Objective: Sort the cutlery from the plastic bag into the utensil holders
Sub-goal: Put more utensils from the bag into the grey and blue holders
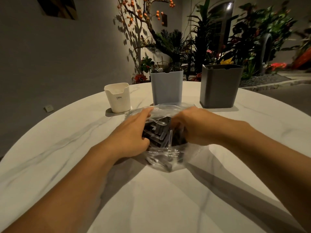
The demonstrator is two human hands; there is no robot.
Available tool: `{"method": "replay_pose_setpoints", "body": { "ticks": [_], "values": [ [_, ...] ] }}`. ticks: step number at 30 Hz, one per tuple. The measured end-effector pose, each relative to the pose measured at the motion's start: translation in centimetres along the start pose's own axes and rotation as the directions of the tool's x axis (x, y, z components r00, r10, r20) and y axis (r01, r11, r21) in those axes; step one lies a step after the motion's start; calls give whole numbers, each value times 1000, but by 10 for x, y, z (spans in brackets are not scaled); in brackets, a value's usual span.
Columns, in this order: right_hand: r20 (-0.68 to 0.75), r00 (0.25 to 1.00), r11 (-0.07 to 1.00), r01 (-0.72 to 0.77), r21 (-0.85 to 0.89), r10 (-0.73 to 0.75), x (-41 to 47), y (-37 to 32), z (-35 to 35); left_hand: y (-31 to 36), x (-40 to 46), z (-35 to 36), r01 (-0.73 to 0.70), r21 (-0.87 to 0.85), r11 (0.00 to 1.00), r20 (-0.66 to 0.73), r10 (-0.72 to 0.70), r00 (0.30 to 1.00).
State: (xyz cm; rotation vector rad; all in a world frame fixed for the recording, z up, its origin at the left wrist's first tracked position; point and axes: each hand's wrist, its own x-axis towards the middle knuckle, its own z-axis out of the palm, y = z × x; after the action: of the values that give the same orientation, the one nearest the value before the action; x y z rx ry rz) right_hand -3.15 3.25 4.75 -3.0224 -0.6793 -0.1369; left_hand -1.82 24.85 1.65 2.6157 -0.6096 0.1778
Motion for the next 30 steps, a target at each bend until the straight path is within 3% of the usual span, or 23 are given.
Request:
{"method": "replay_pose_setpoints", "body": {
  "ticks": [5,8,11,15,18,26,30],
  "values": [
    [-42,987,978,160,135,-155,8,2,22,10,0,7,-106,9,994,-201,105,974],
    [-213,962,985,170,-23,-171,4,8,29,15,-1,5,-158,-42,987,-97,153,983],
    [-270,946,983,160,-93,-180,-1,12,31,16,-2,2,-125,-54,991,47,128,991],
    [-139,965,958,243,150,-223,-4,5,27,17,-6,0,-116,-104,988,148,130,980],
    [-82,963,958,267,109,-259,-4,1,26,16,-6,0,-102,-95,990,168,117,979],
    [-249,928,960,251,-124,-275,-10,5,32,14,-6,1,-124,-82,989,197,138,971],
    [-369,899,971,209,-113,-237,-10,5,31,17,-7,1,-119,-98,988,127,131,983]
  ]
}}
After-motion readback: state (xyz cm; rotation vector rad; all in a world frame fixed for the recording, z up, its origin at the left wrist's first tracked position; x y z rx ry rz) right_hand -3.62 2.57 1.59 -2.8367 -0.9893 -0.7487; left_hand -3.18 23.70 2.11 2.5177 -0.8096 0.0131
